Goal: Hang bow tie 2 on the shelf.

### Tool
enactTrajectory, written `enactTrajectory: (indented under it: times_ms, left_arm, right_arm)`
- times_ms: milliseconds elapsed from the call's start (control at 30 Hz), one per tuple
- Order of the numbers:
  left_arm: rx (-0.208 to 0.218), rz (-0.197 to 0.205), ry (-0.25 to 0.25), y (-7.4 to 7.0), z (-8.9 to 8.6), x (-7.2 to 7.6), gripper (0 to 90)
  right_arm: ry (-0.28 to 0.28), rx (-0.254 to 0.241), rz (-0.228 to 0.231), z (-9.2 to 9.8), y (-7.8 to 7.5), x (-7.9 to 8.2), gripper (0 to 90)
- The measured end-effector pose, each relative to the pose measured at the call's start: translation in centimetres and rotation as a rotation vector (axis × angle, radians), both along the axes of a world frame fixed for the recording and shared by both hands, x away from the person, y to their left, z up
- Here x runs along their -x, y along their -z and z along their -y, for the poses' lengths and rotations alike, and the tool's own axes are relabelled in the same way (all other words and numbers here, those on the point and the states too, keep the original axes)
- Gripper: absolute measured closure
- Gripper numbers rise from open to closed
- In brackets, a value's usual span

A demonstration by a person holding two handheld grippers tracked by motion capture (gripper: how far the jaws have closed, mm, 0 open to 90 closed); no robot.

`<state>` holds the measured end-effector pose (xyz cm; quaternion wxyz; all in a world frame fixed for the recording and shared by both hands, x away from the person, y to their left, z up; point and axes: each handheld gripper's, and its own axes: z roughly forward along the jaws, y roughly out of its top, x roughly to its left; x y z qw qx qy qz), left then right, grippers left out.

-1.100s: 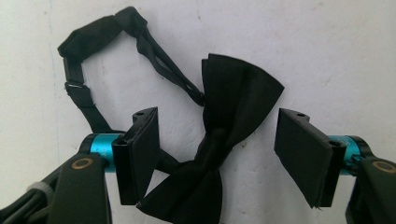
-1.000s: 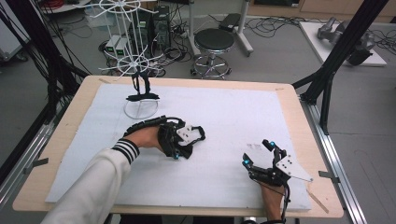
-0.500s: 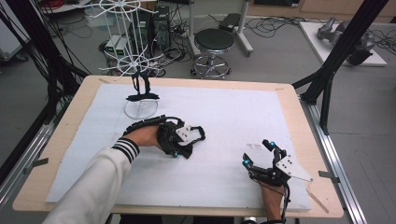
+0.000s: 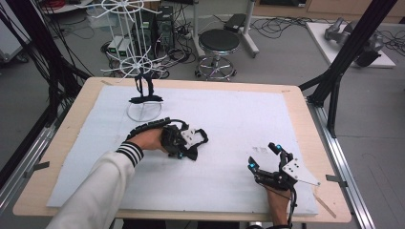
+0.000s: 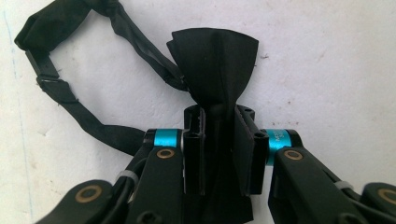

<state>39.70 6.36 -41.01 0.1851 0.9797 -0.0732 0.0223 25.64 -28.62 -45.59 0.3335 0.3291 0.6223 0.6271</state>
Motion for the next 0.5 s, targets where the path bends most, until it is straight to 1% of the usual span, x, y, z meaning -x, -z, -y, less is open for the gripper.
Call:
enactTrajectory:
  times_ms: [33, 133, 267, 333, 433, 500]
  left_arm:
    - [0.005, 0.005, 0.001, 0.0, 0.0, 0.0, 75.2]
    - [0.018, -0.003, -0.004, -0.1, -0.1, 0.1, 75.3]
    - [0.032, 0.000, -0.004, -0.2, -0.1, 0.3, 75.4]
    - [0.044, 0.011, 0.002, -0.5, -0.1, 0.4, 75.4]
    - [0.087, 0.020, -0.007, -1.2, -0.4, 0.6, 75.4]
    - [0.121, 0.026, -0.022, -1.9, -0.7, 0.7, 75.4]
  right_arm:
    - [0.001, -0.005, -0.004, 0.0, 0.0, 0.0, 10.3]
    - [0.001, -0.006, -0.003, 0.0, 0.0, 0.0, 10.2]
    - [0.000, -0.006, -0.004, 0.0, 0.0, 0.0, 10.3]
    - [0.001, -0.006, -0.004, 0.0, 0.0, 0.0, 10.3]
    - [0.000, -0.009, -0.008, 0.0, 0.0, 0.0, 10.3]
    - [0.001, -0.005, -0.006, 0.0, 0.0, 0.0, 10.3]
